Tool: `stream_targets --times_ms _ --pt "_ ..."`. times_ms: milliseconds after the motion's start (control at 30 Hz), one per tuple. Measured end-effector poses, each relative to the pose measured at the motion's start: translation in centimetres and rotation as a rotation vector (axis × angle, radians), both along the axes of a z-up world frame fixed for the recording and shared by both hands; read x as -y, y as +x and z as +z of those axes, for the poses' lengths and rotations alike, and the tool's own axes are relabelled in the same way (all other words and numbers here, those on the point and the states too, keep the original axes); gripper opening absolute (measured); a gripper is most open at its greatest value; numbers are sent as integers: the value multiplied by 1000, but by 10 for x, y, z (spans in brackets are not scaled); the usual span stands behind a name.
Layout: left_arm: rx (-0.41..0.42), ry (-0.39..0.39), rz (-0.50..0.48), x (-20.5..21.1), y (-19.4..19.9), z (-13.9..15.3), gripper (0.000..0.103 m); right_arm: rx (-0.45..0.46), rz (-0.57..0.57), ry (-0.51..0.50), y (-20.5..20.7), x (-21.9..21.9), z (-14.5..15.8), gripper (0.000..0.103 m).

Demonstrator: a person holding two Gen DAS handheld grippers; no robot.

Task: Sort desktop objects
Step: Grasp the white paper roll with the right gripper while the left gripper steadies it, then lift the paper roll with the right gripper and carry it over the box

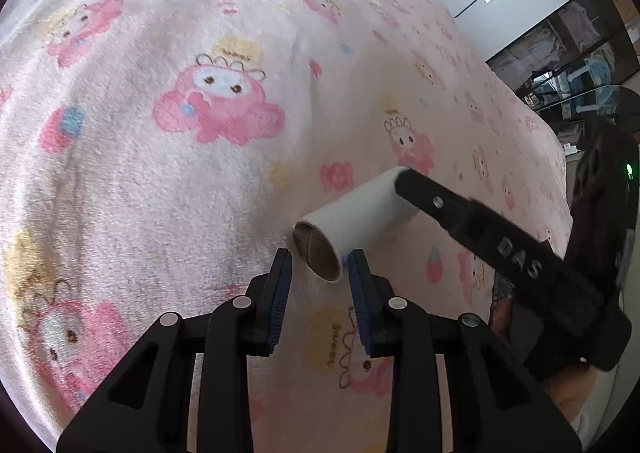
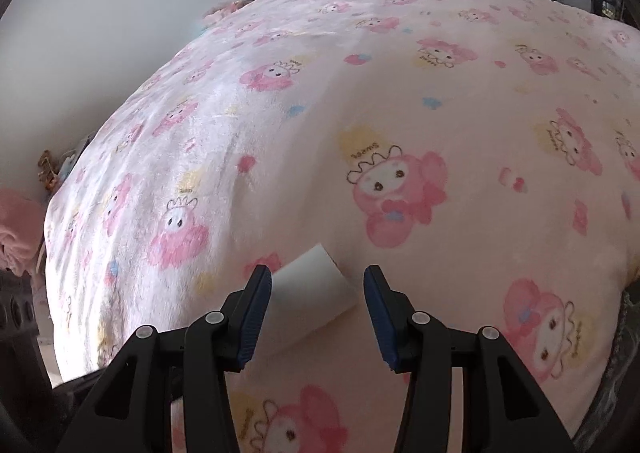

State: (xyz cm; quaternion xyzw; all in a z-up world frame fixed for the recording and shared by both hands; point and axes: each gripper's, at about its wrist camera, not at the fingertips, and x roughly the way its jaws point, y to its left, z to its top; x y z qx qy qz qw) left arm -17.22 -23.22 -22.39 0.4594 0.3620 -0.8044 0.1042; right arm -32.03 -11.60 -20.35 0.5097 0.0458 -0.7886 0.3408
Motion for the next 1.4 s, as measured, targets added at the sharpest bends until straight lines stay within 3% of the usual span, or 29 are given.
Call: stream_targets --times_ms 200,467,567,633,867,1000,1067,1133,1233,1400 --pt "3 7 -16 0 0 -2 28 -5 16 -16 5 -3 -4 49" --pt "-3 -21 -36 -7 -1 4 29 112 12 -96 30 -35 12 51" --pt "-46 -40 -40 -9 6 19 30 166 27 -138 41 -50 20 51" --pt "-74 -12 -48 -9 9 22 30 155 21 -129 48 -59 27 51" --pt "-43 -9 -31 -8 4 16 30 36 -66 -31 37 -64 30 51" --pt "-37 1 -23 -6 -1 9 30 97 -73 -20 35 -58 10 51" --pt "-44 29 -9 -2 -3 4 30 131 -78 -29 37 -57 1 51" --pt "-52 60 7 2 -6 -1 37 153 -88 -43 38 -58 -3 51" --pt "-53 95 -9 0 -10 -6 35 186 -107 -71 37 -60 -4 50" --pt "-61 107 -58 -9 -7 0 35 139 -86 -82 43 -65 16 50"
